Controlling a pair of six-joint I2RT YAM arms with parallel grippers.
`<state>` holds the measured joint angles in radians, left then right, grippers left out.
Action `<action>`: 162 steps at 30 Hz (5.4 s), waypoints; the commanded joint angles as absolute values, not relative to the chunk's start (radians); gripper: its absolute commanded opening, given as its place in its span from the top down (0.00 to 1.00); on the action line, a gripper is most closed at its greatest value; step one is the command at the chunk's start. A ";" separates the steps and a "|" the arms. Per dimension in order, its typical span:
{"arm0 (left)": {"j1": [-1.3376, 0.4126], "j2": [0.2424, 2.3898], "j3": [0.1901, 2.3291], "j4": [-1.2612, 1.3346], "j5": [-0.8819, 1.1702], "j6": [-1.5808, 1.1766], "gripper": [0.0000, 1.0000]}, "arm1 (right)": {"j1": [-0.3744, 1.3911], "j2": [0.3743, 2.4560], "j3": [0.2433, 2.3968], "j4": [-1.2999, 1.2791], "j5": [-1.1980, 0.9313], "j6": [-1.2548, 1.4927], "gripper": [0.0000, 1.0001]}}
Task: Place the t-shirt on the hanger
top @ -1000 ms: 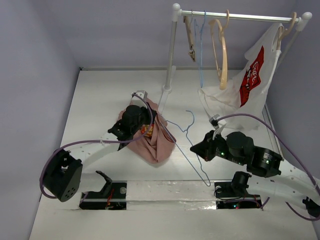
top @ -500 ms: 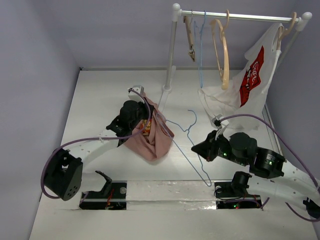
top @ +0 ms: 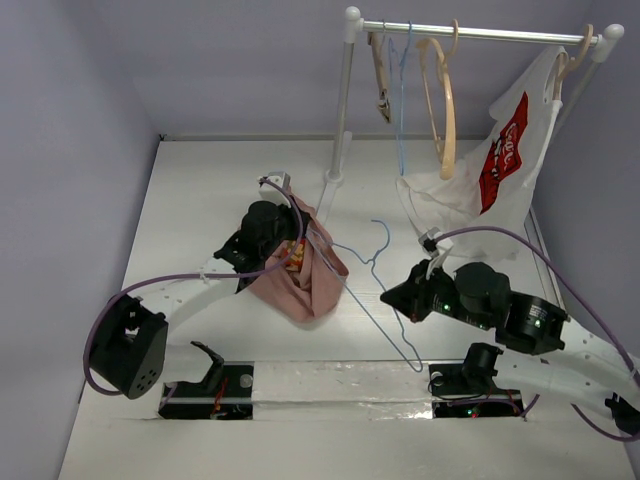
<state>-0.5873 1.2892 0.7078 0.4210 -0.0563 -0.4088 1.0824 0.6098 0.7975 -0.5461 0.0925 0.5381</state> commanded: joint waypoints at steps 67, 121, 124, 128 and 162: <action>-0.673 0.921 0.781 0.144 -0.247 -0.503 1.00 | 1.232 0.988 0.813 0.221 0.564 0.275 1.00; -0.568 1.008 0.876 0.440 -0.135 -0.336 0.27 | 1.167 0.920 0.566 1.172 0.311 0.078 1.00; -0.557 1.075 0.913 0.449 -0.109 -0.307 0.27 | 1.167 0.911 0.557 1.180 0.292 0.094 1.00; -0.557 1.123 0.925 0.508 -0.052 -0.290 0.52 | 1.167 0.917 0.543 1.196 0.301 0.097 1.00; -0.899 0.488 0.530 0.141 -0.180 -0.512 1.00 | 1.065 1.365 0.727 1.437 0.351 0.132 1.00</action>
